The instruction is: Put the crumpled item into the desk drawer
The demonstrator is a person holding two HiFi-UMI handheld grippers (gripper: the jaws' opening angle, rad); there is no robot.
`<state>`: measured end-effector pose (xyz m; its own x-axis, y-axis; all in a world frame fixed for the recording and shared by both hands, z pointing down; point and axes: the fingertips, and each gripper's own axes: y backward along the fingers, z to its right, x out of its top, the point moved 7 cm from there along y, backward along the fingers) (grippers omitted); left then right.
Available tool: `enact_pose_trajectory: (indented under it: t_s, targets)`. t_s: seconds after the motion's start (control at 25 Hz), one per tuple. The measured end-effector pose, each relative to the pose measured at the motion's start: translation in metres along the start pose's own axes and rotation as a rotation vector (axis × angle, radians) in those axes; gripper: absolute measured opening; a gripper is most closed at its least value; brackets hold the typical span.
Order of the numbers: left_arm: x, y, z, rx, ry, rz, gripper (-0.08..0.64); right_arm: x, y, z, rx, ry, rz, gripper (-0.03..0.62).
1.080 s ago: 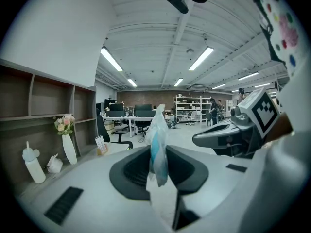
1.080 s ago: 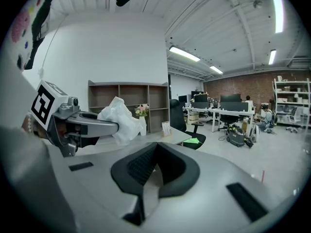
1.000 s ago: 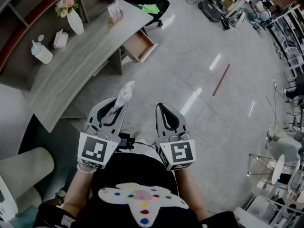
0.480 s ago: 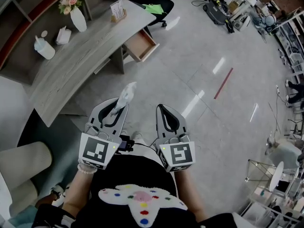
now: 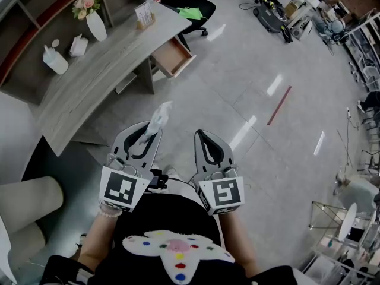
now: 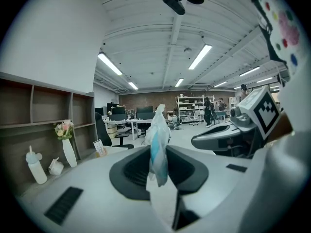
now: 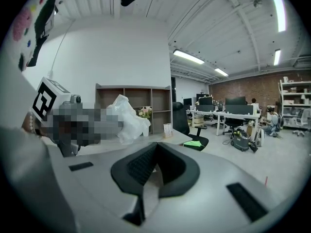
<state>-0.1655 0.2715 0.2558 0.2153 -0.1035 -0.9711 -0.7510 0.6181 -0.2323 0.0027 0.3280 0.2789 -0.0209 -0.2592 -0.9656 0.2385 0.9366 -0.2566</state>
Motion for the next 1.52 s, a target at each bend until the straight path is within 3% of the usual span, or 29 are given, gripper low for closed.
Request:
enact_pose_trajectory:
  t_s: [0.32,0.8,1.2,1.52]
  targets:
    - [0.001,0.003,0.013,0.015,-0.004,0.045,0.084,-0.004,0.015,0.004,-0.001,0.019,0.013,0.004]
    - [-0.009,-0.009,0.020,-0.002,-0.006,0.018,0.083,-0.014,0.020,0.014,-0.022,0.011,0.011,0.004]
    - [-0.002,-0.051,0.000,-0.026,-0.018,0.017,0.084,-0.005,-0.017,0.043,-0.061,0.013,0.012,0.003]
    - [0.008,-0.105,-0.043,-0.050,-0.018,0.014,0.083,0.012,-0.073,0.069,-0.060,0.008,-0.015,0.005]
